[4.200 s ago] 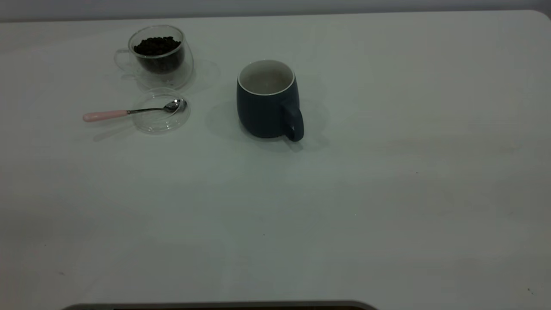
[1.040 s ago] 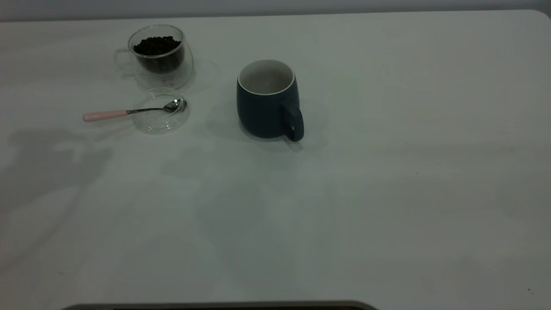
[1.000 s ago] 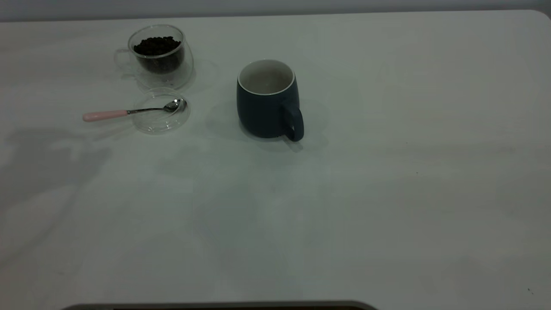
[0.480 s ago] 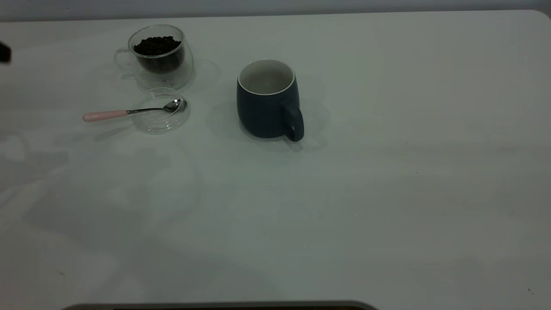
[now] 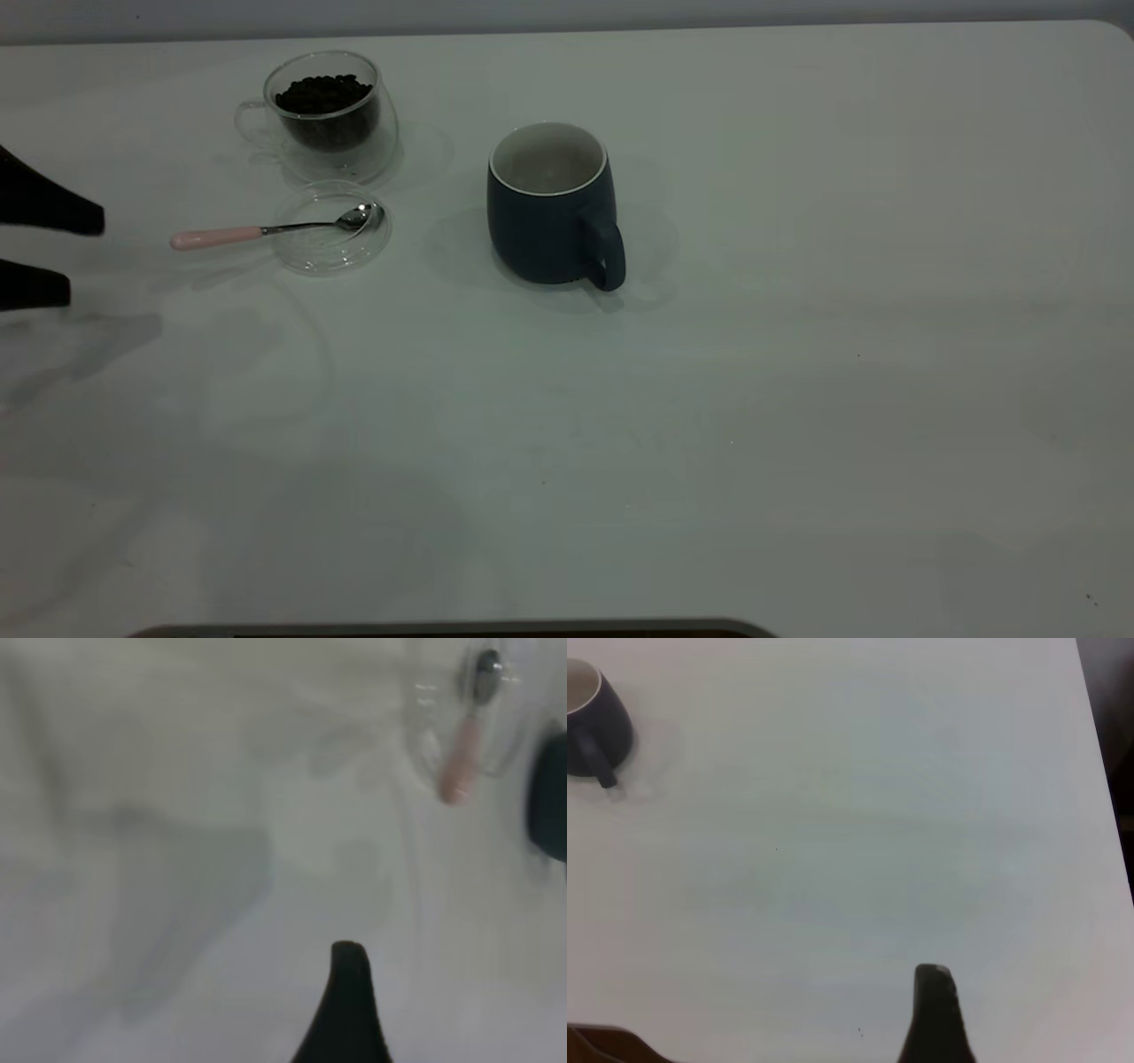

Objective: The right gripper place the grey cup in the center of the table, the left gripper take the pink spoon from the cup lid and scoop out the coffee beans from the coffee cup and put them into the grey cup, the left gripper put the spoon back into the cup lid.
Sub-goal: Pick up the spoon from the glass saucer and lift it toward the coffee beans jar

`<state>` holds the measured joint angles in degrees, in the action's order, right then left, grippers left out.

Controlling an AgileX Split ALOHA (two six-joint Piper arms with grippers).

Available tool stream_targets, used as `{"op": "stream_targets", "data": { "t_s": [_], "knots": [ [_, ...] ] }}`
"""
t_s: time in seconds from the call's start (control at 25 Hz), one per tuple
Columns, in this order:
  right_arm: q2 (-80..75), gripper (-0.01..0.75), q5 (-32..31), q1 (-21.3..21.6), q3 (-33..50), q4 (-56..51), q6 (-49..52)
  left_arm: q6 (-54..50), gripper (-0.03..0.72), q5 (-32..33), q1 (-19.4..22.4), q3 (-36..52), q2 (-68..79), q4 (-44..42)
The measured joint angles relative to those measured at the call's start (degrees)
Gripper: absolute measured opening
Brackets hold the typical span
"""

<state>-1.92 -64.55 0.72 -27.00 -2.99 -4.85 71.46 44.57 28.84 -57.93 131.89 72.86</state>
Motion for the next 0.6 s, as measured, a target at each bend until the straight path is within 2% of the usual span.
{"op": "stream_targets", "data": {
  "t_s": [0.32, 0.6],
  "knots": [
    [0.0, 0.59, 0.0, 0.0, 0.0, 0.0, 0.0, 1.78, 0.71, 3.33, -2.5, -8.15, 7.21, 1.5],
    [0.0, 0.59, 0.0, 0.0, 0.0, 0.0, 0.0, 3.31, 0.708, 4.19, -6.05, -10.04, 10.84, 6.91]
  ]
}}
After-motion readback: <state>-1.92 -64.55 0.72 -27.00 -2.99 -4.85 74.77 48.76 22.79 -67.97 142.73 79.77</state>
